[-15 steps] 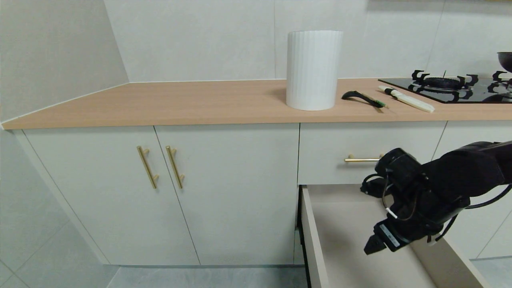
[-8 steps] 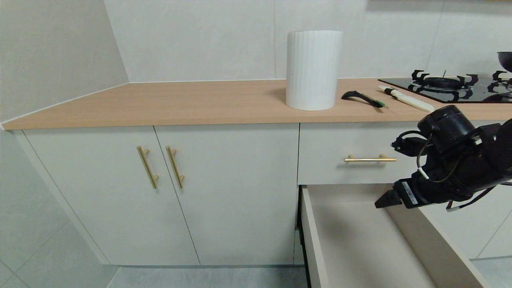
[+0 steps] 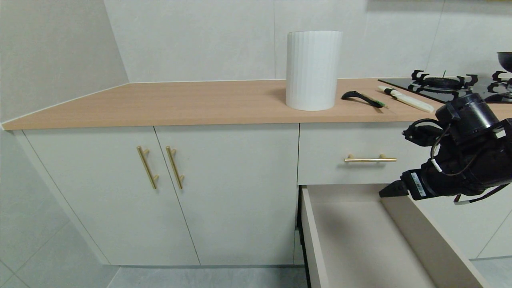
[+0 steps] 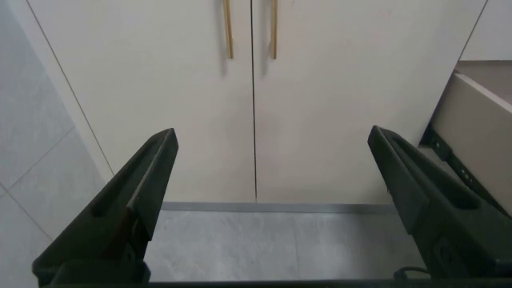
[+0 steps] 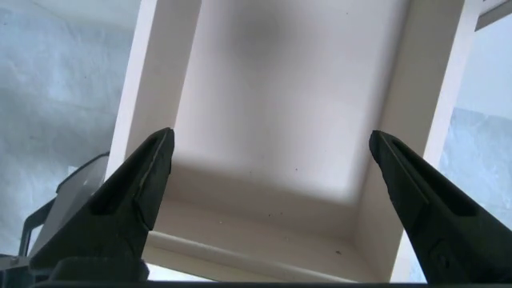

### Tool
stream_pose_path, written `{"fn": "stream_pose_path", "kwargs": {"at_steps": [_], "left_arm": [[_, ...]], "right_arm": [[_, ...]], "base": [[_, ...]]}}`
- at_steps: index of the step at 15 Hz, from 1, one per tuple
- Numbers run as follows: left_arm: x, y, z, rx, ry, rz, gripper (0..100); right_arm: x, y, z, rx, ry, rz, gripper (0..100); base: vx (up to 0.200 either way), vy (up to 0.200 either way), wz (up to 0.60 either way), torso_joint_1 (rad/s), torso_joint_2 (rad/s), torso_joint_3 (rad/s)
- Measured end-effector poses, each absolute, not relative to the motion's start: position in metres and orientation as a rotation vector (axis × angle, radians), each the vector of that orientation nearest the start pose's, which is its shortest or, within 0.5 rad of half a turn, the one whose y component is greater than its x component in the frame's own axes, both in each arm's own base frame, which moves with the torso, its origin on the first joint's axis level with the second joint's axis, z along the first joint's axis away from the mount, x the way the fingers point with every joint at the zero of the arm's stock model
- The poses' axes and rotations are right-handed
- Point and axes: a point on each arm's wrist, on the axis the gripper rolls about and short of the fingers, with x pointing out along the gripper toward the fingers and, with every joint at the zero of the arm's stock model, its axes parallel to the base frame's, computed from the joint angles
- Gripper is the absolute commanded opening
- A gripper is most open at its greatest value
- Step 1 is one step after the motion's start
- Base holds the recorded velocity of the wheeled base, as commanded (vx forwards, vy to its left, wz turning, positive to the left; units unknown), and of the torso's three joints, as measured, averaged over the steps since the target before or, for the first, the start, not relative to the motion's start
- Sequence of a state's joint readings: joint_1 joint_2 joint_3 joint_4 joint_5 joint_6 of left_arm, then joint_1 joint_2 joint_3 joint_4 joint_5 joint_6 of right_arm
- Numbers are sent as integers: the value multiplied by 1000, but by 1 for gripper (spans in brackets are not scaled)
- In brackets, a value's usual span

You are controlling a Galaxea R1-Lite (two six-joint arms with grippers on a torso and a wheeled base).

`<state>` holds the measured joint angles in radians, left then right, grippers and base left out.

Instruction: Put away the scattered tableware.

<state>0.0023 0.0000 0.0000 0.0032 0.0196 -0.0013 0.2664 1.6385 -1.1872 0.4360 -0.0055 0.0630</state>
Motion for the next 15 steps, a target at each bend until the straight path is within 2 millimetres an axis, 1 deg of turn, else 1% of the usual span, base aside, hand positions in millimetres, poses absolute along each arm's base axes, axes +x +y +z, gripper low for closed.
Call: {"fn": "stream_pose_path", "kwargs": {"at_steps": [3, 7, 15], "left_arm": [[-23, 0, 75, -2, 3, 22, 100], [-23, 0, 75, -1, 3, 22, 100], [-23, 0, 75, -1, 3, 22, 100]], "right_arm": [[265, 72, 211, -63, 889, 216, 100], [264, 72, 211, -64, 888, 217, 100], [264, 72, 210, -69, 895, 215, 100]], "base": [[0, 0, 0, 85, -232, -261], [0, 0, 0, 129, -506, -303], [0, 0, 0, 181, -470, -295]]}}
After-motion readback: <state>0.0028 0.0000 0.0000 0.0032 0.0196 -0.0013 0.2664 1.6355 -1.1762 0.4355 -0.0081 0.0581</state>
